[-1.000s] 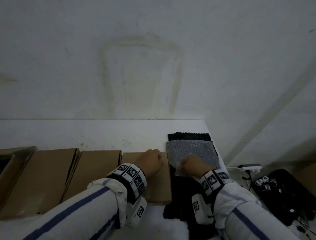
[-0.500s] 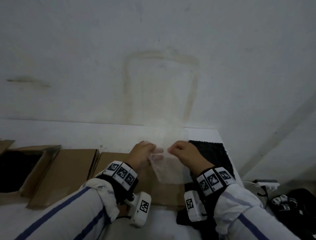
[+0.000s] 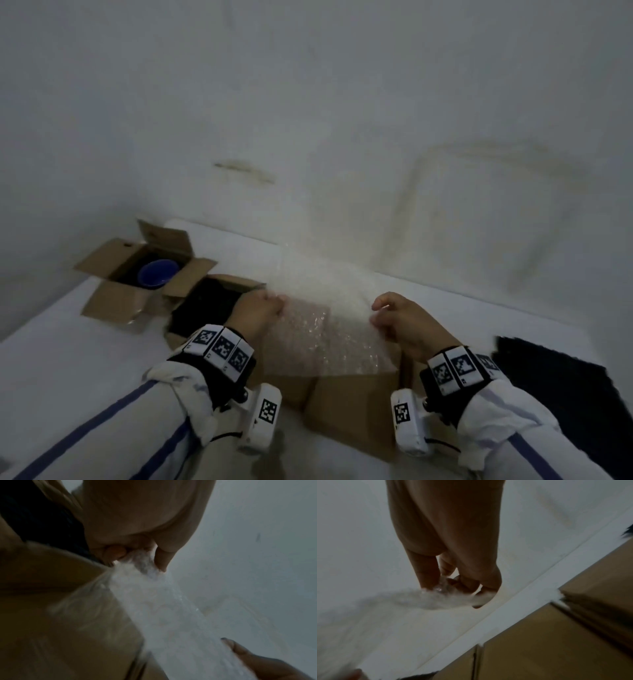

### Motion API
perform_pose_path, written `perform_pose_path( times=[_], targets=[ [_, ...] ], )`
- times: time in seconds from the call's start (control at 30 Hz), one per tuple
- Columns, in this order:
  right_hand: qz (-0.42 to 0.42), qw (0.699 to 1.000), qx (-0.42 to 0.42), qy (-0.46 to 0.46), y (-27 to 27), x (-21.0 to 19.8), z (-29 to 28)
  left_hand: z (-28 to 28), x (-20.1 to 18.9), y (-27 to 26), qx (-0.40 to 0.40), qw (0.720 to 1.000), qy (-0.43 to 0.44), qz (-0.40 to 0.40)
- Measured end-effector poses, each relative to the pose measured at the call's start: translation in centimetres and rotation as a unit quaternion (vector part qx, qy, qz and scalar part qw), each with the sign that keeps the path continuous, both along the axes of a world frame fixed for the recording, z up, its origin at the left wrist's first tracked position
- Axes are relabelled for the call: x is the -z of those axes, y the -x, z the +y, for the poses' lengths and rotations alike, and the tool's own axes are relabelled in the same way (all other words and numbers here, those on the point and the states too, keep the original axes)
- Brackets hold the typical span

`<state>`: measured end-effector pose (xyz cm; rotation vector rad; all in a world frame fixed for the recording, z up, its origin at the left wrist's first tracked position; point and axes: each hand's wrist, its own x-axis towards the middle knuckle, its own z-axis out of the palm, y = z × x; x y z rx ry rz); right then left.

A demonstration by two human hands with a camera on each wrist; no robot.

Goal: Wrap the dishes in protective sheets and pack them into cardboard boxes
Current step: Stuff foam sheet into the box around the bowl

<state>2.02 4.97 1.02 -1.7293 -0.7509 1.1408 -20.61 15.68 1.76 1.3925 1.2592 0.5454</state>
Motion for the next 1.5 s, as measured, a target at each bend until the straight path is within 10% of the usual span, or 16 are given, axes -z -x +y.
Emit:
perform_pose_path(
  times=[0.23,0.47,0.83,1.03,1.3,1.4,1.5],
  targets=[
    [-0.011,0.998,-0.029,-0.053,8.0,-1.6,7.4,6.8,-1.1,8.2,-0.038,0.992,-0.09,0.074],
    [-0.384,0.919,-0.016,-0.086,11.0,-2.3,12.4,11.9,-4.1,12.2,-0.006,0.995,-0.102,-0.006],
    [-0.362,0.886,-0.039,-0.287,14.6,-1.9,13.3,12.9,-3.0,13.6,-0.071,0.979,0.047,-0.185],
    [-0.481,0.782,-0.338,-0.206,17.4,1.6,13.5,11.7,0.6,14.2,0.09,0.984,-0.118,0.102],
    [-0.538,0.778,-0.316,-0.073,17.9,1.2,14.7,11.1,4.8,15.0,0.254,0.847,-0.252,0.393],
    [-0.521,0.74,-0.426,-0.012,18.6,1.0,14.6,11.2,5.4,15.1,0.279,0.818,-0.267,0.425],
    [-0.48,0.763,-0.432,0.02,19.2,1.3,14.7,10.8,5.1,15.4,0.288,0.814,-0.285,0.416]
  ],
)
